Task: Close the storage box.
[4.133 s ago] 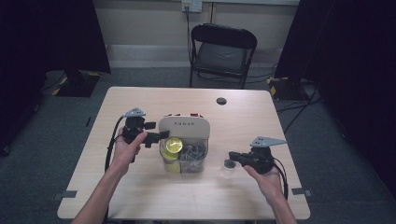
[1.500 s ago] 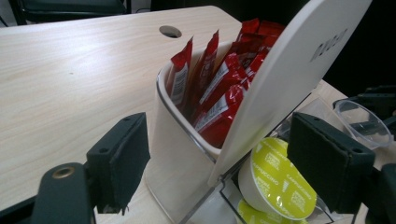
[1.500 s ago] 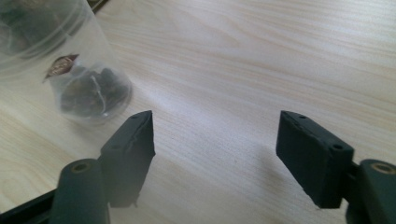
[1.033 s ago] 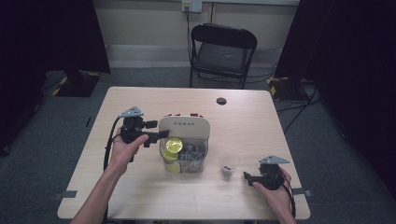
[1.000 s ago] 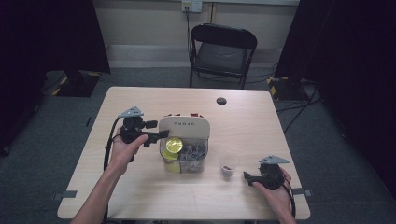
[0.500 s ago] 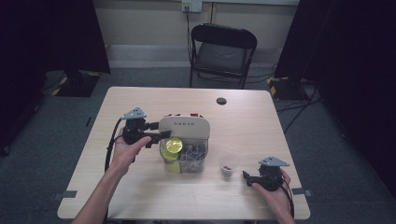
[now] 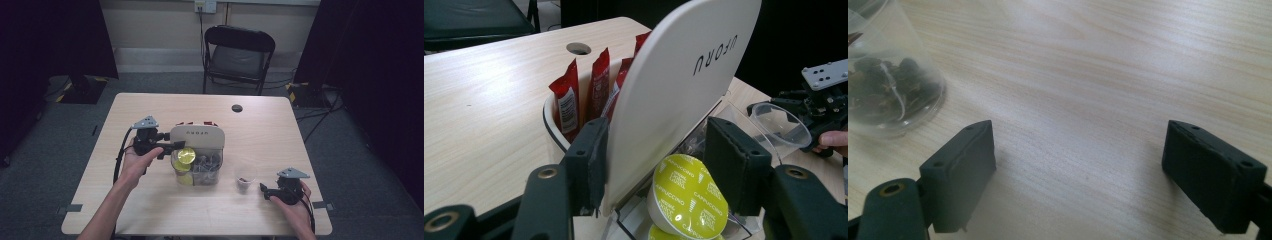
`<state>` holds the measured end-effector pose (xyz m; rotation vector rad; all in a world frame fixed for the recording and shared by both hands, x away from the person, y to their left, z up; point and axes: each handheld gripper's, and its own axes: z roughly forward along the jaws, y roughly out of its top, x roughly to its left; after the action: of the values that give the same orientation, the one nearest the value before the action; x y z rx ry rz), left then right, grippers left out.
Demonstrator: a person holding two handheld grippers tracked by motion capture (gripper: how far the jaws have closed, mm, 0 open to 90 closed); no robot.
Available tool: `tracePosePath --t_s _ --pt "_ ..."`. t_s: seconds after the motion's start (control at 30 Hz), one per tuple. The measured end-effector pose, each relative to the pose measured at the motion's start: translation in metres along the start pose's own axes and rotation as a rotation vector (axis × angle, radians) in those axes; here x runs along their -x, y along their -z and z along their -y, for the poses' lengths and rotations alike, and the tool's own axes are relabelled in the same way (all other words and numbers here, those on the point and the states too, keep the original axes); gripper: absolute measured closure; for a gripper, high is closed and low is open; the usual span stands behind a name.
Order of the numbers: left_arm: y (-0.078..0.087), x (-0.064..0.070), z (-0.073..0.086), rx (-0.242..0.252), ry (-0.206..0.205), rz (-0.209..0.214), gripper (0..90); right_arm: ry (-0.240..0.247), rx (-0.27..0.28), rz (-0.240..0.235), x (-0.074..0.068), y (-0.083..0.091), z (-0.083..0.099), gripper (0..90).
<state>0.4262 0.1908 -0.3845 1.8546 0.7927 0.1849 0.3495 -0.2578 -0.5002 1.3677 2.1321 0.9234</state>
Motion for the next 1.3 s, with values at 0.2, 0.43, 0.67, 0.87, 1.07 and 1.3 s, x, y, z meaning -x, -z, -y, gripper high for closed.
tracePosePath --t_s 0.2,0.43,0.67,0.87,1.07,1.3 --pt "0.002 -0.001 0.0 -0.003 -0.002 0.0 46.8 0.0 0.0 0.0 0.0 0.0 0.0 13.4" --pt "0.005 0.0 0.0 0.006 0.009 0.024 46.8 -0.003 0.001 0.001 0.001 -0.001 -0.001 13.4" --pt "0.007 0.002 0.0 0.005 0.008 0.027 45.6 -0.003 0.001 0.001 0.001 -0.001 -0.001 13.4" --pt "0.009 0.003 -0.001 0.004 0.008 0.029 45.7 -0.004 0.002 0.005 0.0 -0.001 0.0 13.5" --pt "0.009 0.003 -0.001 0.002 0.016 0.038 45.0 -0.003 0.003 0.003 0.0 -0.001 0.0 13.4" --pt "0.01 0.002 0.0 -0.001 0.021 0.052 44.9 -0.003 0.001 -0.001 0.001 -0.001 0.0 13.4"
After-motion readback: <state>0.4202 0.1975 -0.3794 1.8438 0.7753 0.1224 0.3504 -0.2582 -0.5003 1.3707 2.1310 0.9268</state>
